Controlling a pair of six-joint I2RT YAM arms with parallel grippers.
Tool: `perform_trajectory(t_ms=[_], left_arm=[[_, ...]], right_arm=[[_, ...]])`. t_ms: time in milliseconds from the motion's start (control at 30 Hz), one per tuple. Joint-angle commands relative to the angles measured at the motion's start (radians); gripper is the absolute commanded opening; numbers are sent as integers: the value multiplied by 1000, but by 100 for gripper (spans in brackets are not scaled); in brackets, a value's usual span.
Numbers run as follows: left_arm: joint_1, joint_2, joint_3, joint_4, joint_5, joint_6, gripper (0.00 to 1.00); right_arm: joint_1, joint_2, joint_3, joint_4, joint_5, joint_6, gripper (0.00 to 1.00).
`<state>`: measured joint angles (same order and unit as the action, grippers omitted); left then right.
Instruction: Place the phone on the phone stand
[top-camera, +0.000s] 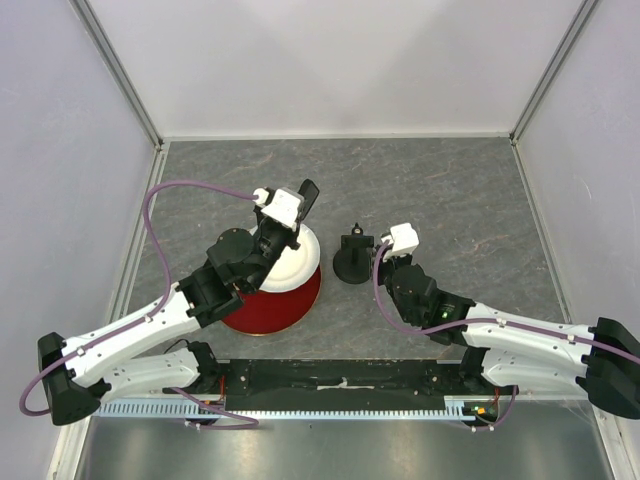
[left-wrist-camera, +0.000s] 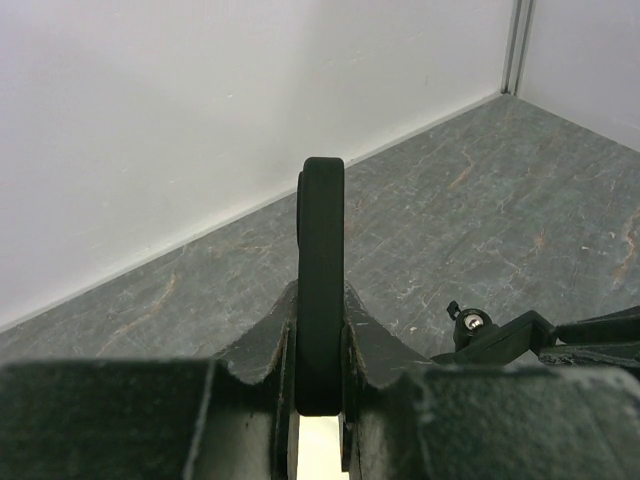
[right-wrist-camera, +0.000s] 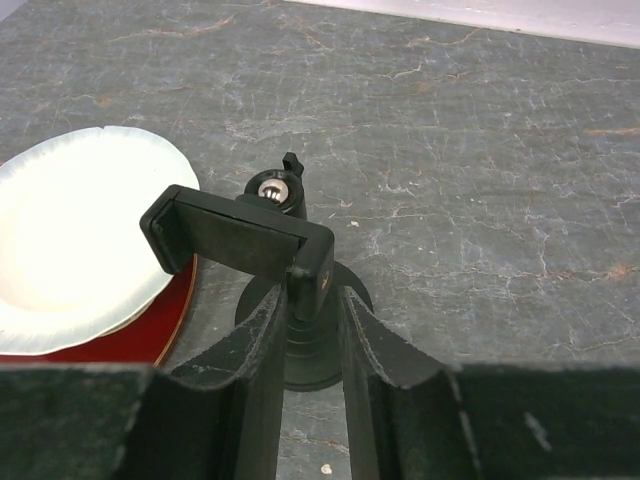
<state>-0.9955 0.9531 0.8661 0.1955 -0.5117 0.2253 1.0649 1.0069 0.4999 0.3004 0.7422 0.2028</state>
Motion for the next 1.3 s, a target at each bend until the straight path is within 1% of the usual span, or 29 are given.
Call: perform_trajectory(t_ms=[0, 167, 300, 367, 400, 500, 633, 733, 767, 800, 833, 900, 933, 967, 1000, 1033, 1067, 1100, 1133, 1167, 1200, 1267], left_arm=[[-5, -7, 27, 82, 18, -35, 2], [-5, -11, 27, 82, 16, -37, 2], [-5, -2, 30, 79, 18, -40, 2], [-5, -2, 30, 78, 21, -40, 2], [-5, -2, 30, 78, 21, -41, 2], [-5, -5, 30, 78, 21, -40, 2], [-5, -5, 30, 78, 25, -44, 2], [-5, -2, 30, 74, 32, -46, 2], [-5, -1, 30, 74, 35, -47, 2], [-5, -1, 30, 74, 38, -47, 2], [-5, -4, 30, 71, 61, -47, 2], [-5, -4, 39, 50, 119, -55, 2], [-5, -7, 48, 33, 209, -60, 2], [-5, -10, 56, 4, 267, -58, 2], [-5, -14, 66, -8, 329, -47, 2], [-5, -28, 68, -17, 442, -47, 2], [-5, -34, 74, -34, 488, -46, 2], [-5, -39, 77, -42, 527, -46, 2], [-5, -43, 82, -53, 594, -44, 2], [-5, -51, 94, -63, 625, -40, 2], [-5, -53, 99, -80, 648, -41, 2], [-5, -53, 123, -106, 719, -37, 2]], right_arm=[[6, 1, 5, 78, 22, -23, 33], [6, 19, -3, 131, 28, -42, 33], [6, 48, 19, 131, 31, -54, 32], [4, 56, 20, 131, 26, -55, 27], [4, 58, 19, 131, 26, -55, 27], [4, 53, 6, 128, 39, -54, 29], [0, 32, -15, 140, 40, -59, 28], [-6, 36, -14, 158, 37, -68, 20], [-8, 41, -12, 164, 36, -71, 11], [-11, 48, -11, 166, 34, -78, 4], [-14, 58, -8, 167, 33, -91, 0], [-32, 52, -8, 163, -3, -105, 0], [-45, 44, -11, 157, -27, -109, 0], [-61, 30, -14, 132, -100, -111, 0], [-107, -6, -15, 115, -143, -112, 0], [-141, -30, -20, 97, -206, -109, 0], [-172, -49, -20, 51, -295, -105, 0], [-225, -94, -23, 33, -344, -109, 0], [-252, -111, -18, 14, -396, -118, 0], [-276, -126, -11, -36, -499, -138, 0], [-311, -145, -3, -56, -541, -149, 0], [-339, -156, 26, -116, -599, -164, 0]])
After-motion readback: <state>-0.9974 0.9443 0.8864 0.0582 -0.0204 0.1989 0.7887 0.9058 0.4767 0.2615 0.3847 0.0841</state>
